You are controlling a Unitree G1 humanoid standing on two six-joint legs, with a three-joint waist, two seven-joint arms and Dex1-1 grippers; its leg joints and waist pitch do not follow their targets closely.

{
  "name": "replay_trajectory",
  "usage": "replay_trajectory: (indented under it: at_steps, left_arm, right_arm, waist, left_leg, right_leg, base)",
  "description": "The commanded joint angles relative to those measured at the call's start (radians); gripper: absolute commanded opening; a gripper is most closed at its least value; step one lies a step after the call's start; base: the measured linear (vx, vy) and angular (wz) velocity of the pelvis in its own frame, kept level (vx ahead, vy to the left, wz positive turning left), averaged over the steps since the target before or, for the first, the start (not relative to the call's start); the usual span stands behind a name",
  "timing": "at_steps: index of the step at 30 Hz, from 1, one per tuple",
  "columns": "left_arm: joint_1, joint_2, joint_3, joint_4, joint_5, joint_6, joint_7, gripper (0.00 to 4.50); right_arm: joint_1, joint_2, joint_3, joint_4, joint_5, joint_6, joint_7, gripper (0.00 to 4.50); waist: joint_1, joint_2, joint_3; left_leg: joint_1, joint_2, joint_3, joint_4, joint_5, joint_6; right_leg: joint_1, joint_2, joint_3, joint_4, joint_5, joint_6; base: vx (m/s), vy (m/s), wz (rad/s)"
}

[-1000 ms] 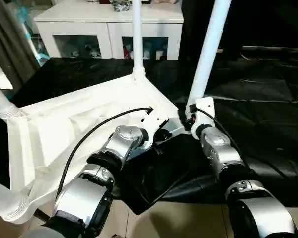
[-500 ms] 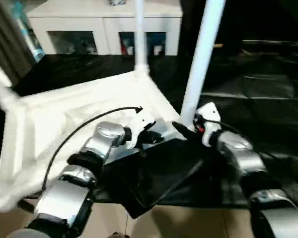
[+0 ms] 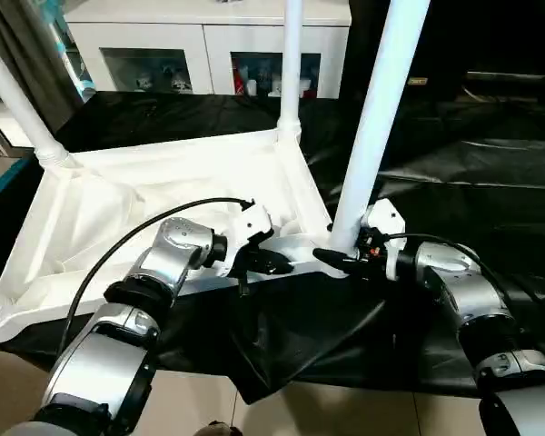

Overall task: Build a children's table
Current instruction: Rotate leg to tighten

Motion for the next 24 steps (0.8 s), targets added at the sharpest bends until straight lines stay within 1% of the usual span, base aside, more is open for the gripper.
replay_trajectory:
  at_steps: [1,4,5,7,8,9,10,11,12,13,14,15,16,17,19,22,23,24]
  left_arm:
    - [-0.002,0.011,-0.021,-0.018,-0.002,0.01,-0.036,0.0]
    - [-0.003,0.011,-0.019,-0.019,0.003,0.013,-0.013,0.0]
    - [-0.012,0.001,-0.015,-0.001,0.014,0.015,0.04,0.0]
    - [-0.019,-0.006,-0.011,0.011,0.021,0.018,0.075,0.0]
    - [-0.026,-0.015,-0.006,0.025,0.026,0.014,0.114,0.0]
    - [-0.04,-0.035,0.005,0.048,0.033,0.015,0.191,0.0]
    - [-0.047,-0.044,0.011,0.057,0.035,0.02,0.226,0.0]
    - [-0.05,-0.049,0.014,0.062,0.036,0.023,0.244,0.0]
    - [-0.057,-0.058,0.019,0.069,0.036,0.03,0.276,0.0]
    - [-0.067,-0.076,0.025,0.081,0.037,0.035,0.324,0.0]
    - [-0.072,-0.086,0.029,0.088,0.037,0.039,0.355,0.0]
    - [-0.083,-0.106,0.038,0.101,0.036,0.047,0.415,0.0]
    - [-0.086,-0.114,0.041,0.106,0.035,0.05,0.436,0.0]
    - [-0.093,-0.133,0.047,0.114,0.033,0.056,0.479,0.0]
    - [-0.106,-0.188,0.062,0.129,0.025,0.067,0.572,0.0]
    - [-0.106,-0.213,0.059,0.128,0.024,0.069,0.569,0.0]
    - [-0.108,-0.224,0.056,0.13,0.022,0.066,0.558,0.0]
    - [-0.108,-0.224,0.056,0.13,0.022,0.066,0.558,0.0]
  right_arm:
    - [0.0,-0.003,0.002,-0.034,0.021,0.014,0.025,2.63]
    - [0.01,0.008,0.001,-0.043,0.031,0.03,0.024,2.6]
    - [0.011,0.027,-0.014,-0.032,0.034,0.042,-0.017,2.6]
    - [0.01,0.038,-0.022,-0.022,0.032,0.05,-0.048,2.6]
    - [0.004,0.05,-0.025,0.002,0.013,0.043,-0.112,2.59]
    - [-0.011,0.076,-0.036,0.053,-0.02,0.038,-0.245,2.59]
    - [-0.018,0.089,-0.043,0.074,-0.032,0.038,-0.305,2.59]
    - [-0.021,0.096,-0.047,0.085,-0.037,0.04,-0.334,2.59]
    - [-0.026,0.108,-0.054,0.097,-0.041,0.041,-0.376,2.59]
    - [-0.035,0.131,-0.069,0.117,-0.041,0.048,-0.45,2.59]
    - [-0.041,0.145,-0.078,0.128,-0.039,0.054,-0.49,2.59]
    - [-0.053,0.169,-0.095,0.149,-0.035,0.066,-0.565,2.59]
    - [-0.058,0.179,-0.101,0.157,-0.034,0.07,-0.595,2.59]
    - [-0.07,0.199,-0.11,0.174,-0.037,0.078,-0.663,2.59]
    - [-0.102,0.26,-0.127,0.218,-0.035,0.088,-0.777,2.59]
    - [-0.117,0.295,-0.114,0.235,-0.043,0.072,-0.783,2.59]
    - [-0.122,0.31,-0.099,0.236,-0.057,0.057,-0.772,2.59]
    - [-0.122,0.31,-0.099,0.236,-0.057,0.057,-0.772,2.59]
  waist:
    - [-0.001,-0.015,-0.074]
    - [-0.001,-0.015,-0.076]
    - [-0.001,-0.015,-0.078]
    - [-0.002,-0.014,-0.077]
    - [-0.002,-0.014,-0.076]
    - [-0.004,-0.012,-0.075]
    - [-0.008,-0.012,-0.074]
    - [-0.014,-0.013,-0.071]
    - [-0.016,-0.013,-0.07]
    - [-0.015,-0.013,-0.071]
    - [-0.018,-0.013,-0.07]
    - [-0.02,-0.01,-0.07]
    - [-0.021,-0.01,-0.07]
    - [-0.025,-0.011,-0.071]
    - [-0.028,-0.011,-0.071]
    - [-0.029,-0.011,-0.07]
    - [-0.031,-0.01,-0.07]
    - [-0.031,-0.01,-0.07]
  left_leg:
    - [0.032,0.067,-0.027,-0.067,-0.189,0.096]
    - [0.029,0.066,-0.028,-0.064,-0.162,0.105]
    - [0.029,0.065,-0.027,-0.063,-0.151,0.109]
    - [0.029,0.065,-0.027,-0.063,-0.154,0.109]
    - [0.03,0.065,-0.028,-0.064,-0.162,0.102]
    - [0.032,0.066,-0.028,-0.066,-0.174,0.087]
    - [0.033,0.064,-0.028,-0.067,-0.184,0.077]
    - [0.034,0.062,-0.031,-0.071,-0.212,0.052]
    - [0.035,0.061,-0.031,-0.072,-0.238,0.037]
    - [0.037,0.061,-0.032,-0.073,-0.245,0.034]
    - [0.037,0.06,-0.03,-0.073,-0.25,0.03]
    - [0.035,0.059,-0.032,-0.074,-0.253,0.028]
    - [0.036,0.059,-0.033,-0.075,-0.256,0.026]
    - [0.037,0.058,-0.033,-0.075,-0.263,0.02]
    - [0.04,0.056,-0.032,-0.074,-0.265,0.017]
    - [0.037,0.055,-0.031,-0.073,-0.265,0.029]
    - [0.033,0.055,-0.033,-0.075,-0.264,0.038]
    - [0.033,0.055,-0.033,-0.075,-0.264,0.038]
  right_leg:
    - [0.048,-0.066,0.038,-0.048,-0.162,-0.271]
    - [0.05,-0.065,0.038,-0.043,-0.124,-0.276]
    - [0.05,-0.066,0.037,-0.041,-0.108,-0.279]
    - [0.049,-0.065,0.037,-0.043,-0.117,-0.278]
    - [0.048,-0.066,0.037,-0.046,-0.135,-0.274]
    - [0.044,-0.067,0.039,-0.048,-0.158,-0.269]
    - [0.042,-0.065,0.038,-0.05,-0.174,-0.266]
    - [0.043,-0.066,0.039,-0.055,-0.219,-0.256]
    - [0.043,-0.066,0.039,-0.06,-0.255,-0.245]
    - [0.044,-0.067,0.039,-0.062,-0.263,-0.241]
    - [0.041,-0.065,0.041,-0.063,-0.264,-0.237]
    - [0.043,-0.066,0.041,-0.063,-0.263,-0.232]
    - [0.042,-0.065,0.041,-0.063,-0.262,-0.231]
    - [0.041,-0.065,0.041,-0.064,-0.263,-0.232]
    - [0.039,-0.065,0.042,-0.068,-0.265,-0.229]
    - [0.042,-0.066,0.041,-0.07,-0.258,-0.226]
    - [0.044,-0.065,0.039,-0.069,-0.256,-0.219]
    - [0.044,-0.065,0.039,-0.069,-0.256,-0.219]
  base:
    - [0.0,0.0,0.0]
    - [0.0,0.0,0.0]
    - [0.0,0.0,0.0]
    - [0.0,0.0,0.0]
    - [0.0,0.0,0.0]
    - [0.0,0.0,0.0]
    - [0.0,0.0,0.0]
    - [0.0,0.0,0.0]
    - [0.0,0.0,0.0]
    - [0.0,0.0,0.0]
    - [0.0,0.0,0.0]
    - [0.0,0.0,0.0]
    - [0.0,0.0,0.0]
    - [0.0,0.0,0.0]
    - [0.0,0.0,0.0]
    - [0.0,0.0,0.0]
    - [0.0,0.0,0.0]
    - [0.0,0.0,0.0]
